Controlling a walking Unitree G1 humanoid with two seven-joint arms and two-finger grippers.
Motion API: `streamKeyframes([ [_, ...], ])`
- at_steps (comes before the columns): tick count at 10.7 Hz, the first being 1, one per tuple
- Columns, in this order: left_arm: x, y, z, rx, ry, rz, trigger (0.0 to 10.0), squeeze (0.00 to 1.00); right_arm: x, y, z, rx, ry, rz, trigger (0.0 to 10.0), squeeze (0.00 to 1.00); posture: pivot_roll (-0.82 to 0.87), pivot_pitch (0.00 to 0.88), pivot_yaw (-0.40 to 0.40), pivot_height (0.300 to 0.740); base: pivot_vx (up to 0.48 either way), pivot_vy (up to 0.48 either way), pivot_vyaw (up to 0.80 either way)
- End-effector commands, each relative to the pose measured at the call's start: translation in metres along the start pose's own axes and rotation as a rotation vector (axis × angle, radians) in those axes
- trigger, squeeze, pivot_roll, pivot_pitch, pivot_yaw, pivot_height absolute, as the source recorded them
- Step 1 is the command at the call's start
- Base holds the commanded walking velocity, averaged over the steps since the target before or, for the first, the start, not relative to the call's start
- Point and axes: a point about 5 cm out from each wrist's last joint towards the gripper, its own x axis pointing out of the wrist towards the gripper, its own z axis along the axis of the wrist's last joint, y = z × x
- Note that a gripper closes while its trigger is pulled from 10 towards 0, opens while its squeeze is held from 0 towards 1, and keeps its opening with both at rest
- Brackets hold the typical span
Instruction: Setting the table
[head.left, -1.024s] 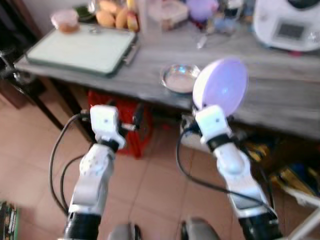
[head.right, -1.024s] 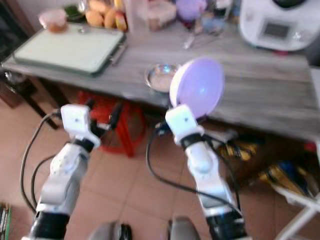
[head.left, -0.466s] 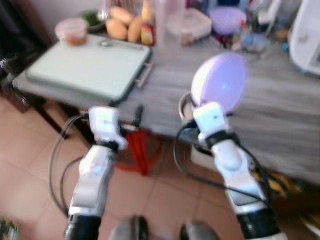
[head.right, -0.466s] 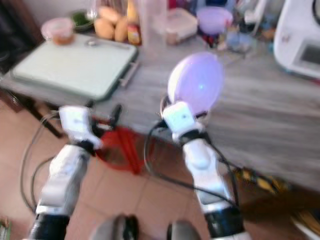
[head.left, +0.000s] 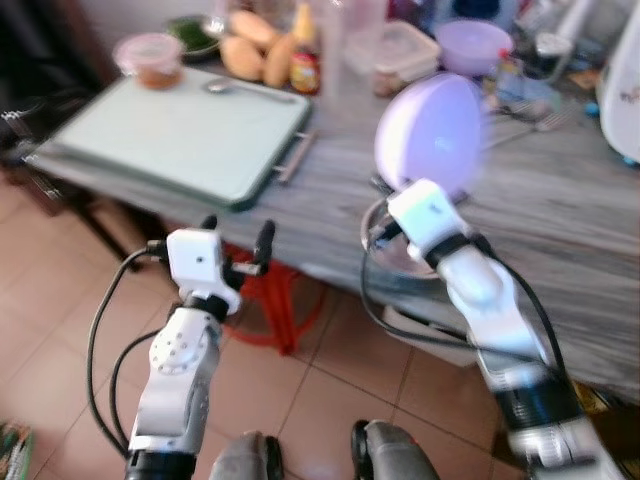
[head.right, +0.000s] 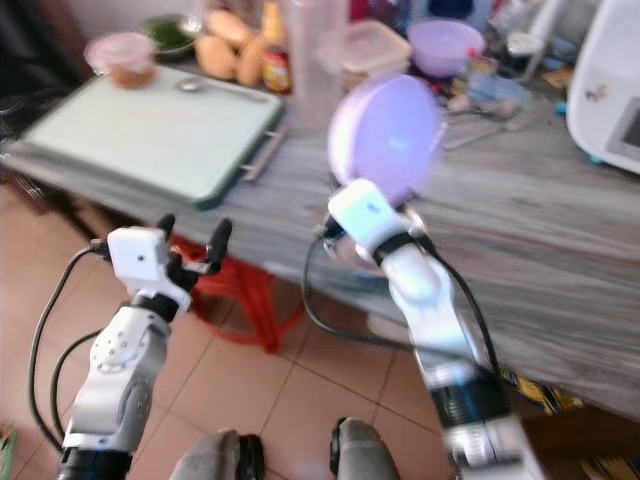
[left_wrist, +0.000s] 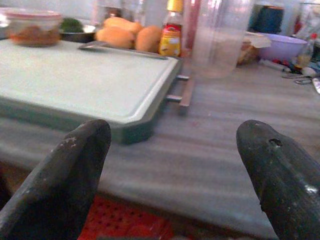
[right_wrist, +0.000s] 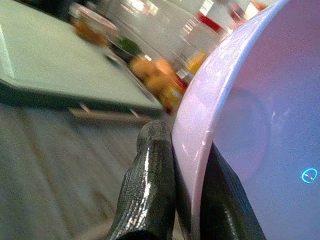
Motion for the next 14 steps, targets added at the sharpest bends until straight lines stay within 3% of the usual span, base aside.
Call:
streamKeyframes([
  [1,-0.002,-0.001,0.001,0.003,0.013,-0.004,10.0,0.00,0.003,-0.002,-0.001,-0.020,-0.003,0.053,10.0,0.00,-0.06,0.177,0.021,0.740,0.000,0.000,0.00],
  [4,-0.010,-0.005,-0.005,-0.008,0.057,-0.040,10.0,0.00,0.015,-0.011,-0.003,-0.096,0.001,0.184,10.0,0.00,-0.04,0.194,0.031,0.740,0.000,0.000,0.00],
  [5,-0.014,-0.006,-0.005,-0.012,0.073,-0.055,10.0,0.00,0.024,-0.027,-0.008,-0.137,0.038,0.228,10.0,0.00,-0.03,0.217,0.033,0.740,0.000,0.000,0.00],
  [7,-0.018,-0.007,-0.005,-0.013,0.091,-0.066,10.0,0.00,0.031,-0.037,-0.012,-0.194,0.078,0.279,10.0,0.00,-0.02,0.234,0.036,0.740,0.000,0.000,0.00],
  [14,-0.021,-0.008,-0.005,-0.019,0.117,-0.079,10.0,0.00,0.026,-0.038,-0.039,-0.255,0.181,0.387,10.0,0.00,-0.02,0.238,0.029,0.740,0.000,0.000,0.00],
])
